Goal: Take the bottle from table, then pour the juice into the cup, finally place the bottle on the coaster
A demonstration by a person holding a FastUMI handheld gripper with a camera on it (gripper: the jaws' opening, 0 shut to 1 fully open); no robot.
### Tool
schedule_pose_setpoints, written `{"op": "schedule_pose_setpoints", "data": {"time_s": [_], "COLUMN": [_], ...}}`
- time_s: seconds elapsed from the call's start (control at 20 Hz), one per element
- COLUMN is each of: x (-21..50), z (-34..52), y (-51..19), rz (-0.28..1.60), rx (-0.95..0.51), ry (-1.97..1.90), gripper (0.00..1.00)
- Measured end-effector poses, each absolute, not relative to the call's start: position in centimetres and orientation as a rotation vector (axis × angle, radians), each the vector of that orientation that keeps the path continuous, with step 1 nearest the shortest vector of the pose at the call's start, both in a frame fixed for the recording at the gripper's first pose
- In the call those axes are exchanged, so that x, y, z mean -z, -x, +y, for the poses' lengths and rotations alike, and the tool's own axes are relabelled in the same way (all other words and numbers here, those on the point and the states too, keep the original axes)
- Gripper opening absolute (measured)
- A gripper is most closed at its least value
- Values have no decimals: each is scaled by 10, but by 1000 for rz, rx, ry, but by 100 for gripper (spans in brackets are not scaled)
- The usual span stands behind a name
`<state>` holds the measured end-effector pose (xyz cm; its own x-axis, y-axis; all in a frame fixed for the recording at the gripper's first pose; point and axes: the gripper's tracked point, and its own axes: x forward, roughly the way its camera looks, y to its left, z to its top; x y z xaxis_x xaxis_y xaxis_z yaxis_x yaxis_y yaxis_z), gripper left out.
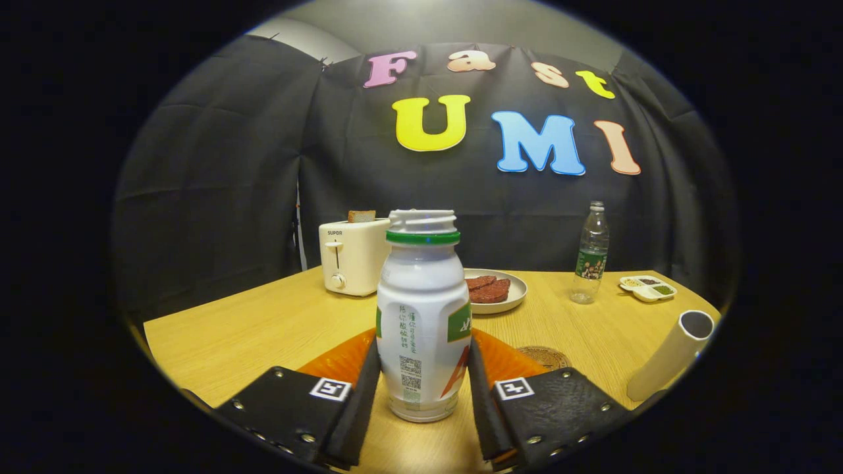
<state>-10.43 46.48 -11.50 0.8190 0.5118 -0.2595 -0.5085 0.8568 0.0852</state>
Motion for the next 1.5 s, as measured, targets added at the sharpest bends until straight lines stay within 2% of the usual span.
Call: {"op": "schedule_pose_setpoints", "data": {"time_s": [0.05, 0.75, 1.5], "x": [113, 30, 38], "z": [461, 385, 325], "y": [102, 96, 92], "rz": [280, 172, 218], "rx": [-534, -522, -459], "ry": [-27, -704, -1210], "gripper": [62, 61, 61]}}
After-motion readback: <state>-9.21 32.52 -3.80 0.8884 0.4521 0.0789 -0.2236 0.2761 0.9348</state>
